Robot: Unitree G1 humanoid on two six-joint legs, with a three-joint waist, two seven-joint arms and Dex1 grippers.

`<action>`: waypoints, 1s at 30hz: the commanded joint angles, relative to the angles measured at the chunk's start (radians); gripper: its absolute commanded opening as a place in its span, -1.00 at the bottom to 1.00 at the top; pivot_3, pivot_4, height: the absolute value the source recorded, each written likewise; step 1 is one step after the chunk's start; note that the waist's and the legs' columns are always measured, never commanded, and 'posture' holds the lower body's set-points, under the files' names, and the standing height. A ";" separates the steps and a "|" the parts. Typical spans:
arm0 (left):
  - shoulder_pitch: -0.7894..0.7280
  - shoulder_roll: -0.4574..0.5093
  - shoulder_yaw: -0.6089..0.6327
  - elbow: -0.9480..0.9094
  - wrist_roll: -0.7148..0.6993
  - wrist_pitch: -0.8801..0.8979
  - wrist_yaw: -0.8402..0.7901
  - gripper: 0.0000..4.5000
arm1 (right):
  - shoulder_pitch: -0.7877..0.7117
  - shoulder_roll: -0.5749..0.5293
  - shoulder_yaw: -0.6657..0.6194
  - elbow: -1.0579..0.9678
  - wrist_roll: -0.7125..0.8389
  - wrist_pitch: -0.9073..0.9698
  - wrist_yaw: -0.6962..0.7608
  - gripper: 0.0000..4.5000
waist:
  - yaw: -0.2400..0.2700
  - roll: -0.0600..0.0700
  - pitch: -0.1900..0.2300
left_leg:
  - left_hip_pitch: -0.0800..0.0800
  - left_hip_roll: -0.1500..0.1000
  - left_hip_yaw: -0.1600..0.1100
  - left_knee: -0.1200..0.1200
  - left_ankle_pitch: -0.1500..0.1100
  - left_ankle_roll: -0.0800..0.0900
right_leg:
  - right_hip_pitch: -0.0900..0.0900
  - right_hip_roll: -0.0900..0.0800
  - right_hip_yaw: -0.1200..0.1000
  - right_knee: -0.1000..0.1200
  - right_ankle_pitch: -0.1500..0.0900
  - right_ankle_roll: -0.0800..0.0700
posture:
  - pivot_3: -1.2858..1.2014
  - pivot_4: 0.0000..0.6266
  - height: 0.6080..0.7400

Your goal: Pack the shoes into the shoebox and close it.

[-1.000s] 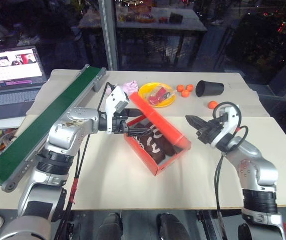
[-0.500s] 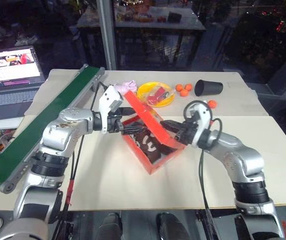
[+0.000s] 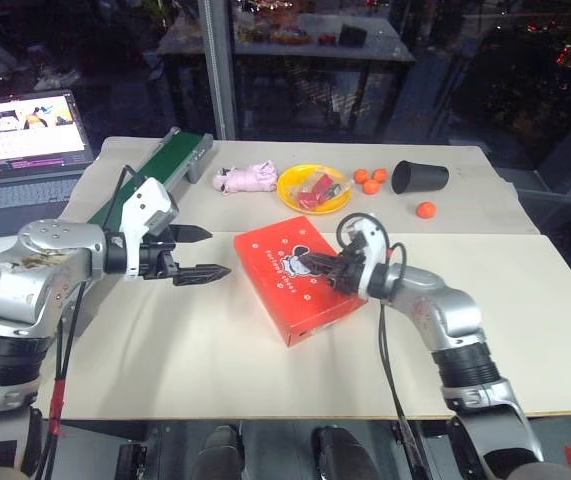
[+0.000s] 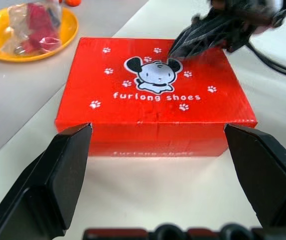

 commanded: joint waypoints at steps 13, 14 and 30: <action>0.043 -0.061 -0.039 -0.082 -0.028 -0.007 0.044 1.00 | 0.022 -0.088 0.134 -0.062 -0.297 -0.098 -0.073 -0.96 | 0.010 -0.008 -0.007 | 0.007 0.000 0.002 0.000 -0.002 -0.003 | 0.005 -0.002 0.000 0.001 -0.005 -0.008 | 0.03 -0.52 1.00; 0.043 -0.064 -0.043 -0.078 -0.026 -0.011 0.043 1.00 | 0.021 -0.092 0.115 -0.094 -0.283 -0.087 -0.074 -0.96 | 0.012 -0.007 -0.007 | 0.006 0.000 0.002 0.000 -0.002 -0.003 | 0.004 -0.002 0.000 0.001 -0.005 -0.008 | 0.03 -0.52 1.00; 0.298 -0.229 0.001 0.029 0.161 -0.424 0.191 1.00 | 0.479 -0.278 -0.456 -0.604 -0.056 0.031 -0.105 0.99 | 0.028 -0.005 -0.005 | 0.001 0.001 0.003 -0.001 -0.001 0.000 | 0.000 -0.002 0.000 0.000 -0.006 -0.009 | 0.03 -0.52 1.00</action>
